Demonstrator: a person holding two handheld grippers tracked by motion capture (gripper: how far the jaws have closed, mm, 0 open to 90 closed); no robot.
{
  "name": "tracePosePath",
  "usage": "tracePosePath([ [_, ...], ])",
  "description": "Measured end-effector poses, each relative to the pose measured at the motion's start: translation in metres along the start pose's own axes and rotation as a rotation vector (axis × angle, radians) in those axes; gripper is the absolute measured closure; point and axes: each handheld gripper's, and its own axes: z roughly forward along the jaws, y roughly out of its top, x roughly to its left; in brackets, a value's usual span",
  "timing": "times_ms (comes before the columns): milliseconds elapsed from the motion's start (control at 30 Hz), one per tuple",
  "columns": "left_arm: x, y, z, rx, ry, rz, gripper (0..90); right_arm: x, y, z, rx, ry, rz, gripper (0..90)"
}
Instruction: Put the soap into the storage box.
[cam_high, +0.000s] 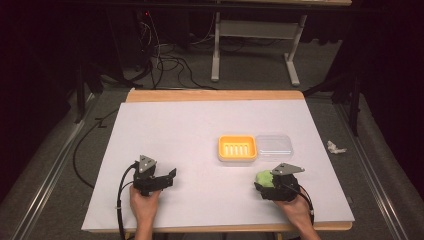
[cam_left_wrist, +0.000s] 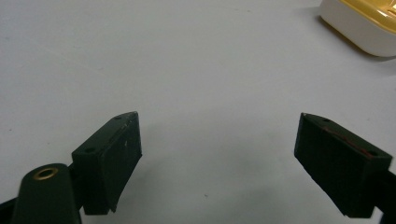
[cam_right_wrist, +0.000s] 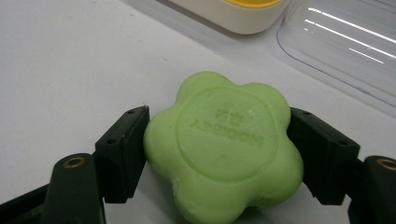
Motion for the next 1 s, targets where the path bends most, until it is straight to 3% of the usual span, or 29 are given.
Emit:
tracePosePath([
  [200, 0.0, 0.0, 0.0, 0.001, 0.001, 0.003, 15.3, 0.002, 0.0, 0.0, -0.003, -0.018, -0.018, 27.3],
  [467, 0.0, 0.0, 0.0, 0.001, 0.001, 0.004, 15.3, -0.002, 0.004, -0.006, -0.032, -0.016, -0.002, 27.4],
  [733, 0.0, 0.0, 0.0, 0.002, 0.0, 0.006, 15.3, -0.009, 0.031, -0.017, -0.068, 0.005, 0.007, 27.4],
  [1000, 0.0, 0.0, 0.0, 0.003, -0.001, 0.008, 15.3, -0.015, 0.057, -0.013, -0.066, 0.02, 0.03, 27.4],
])
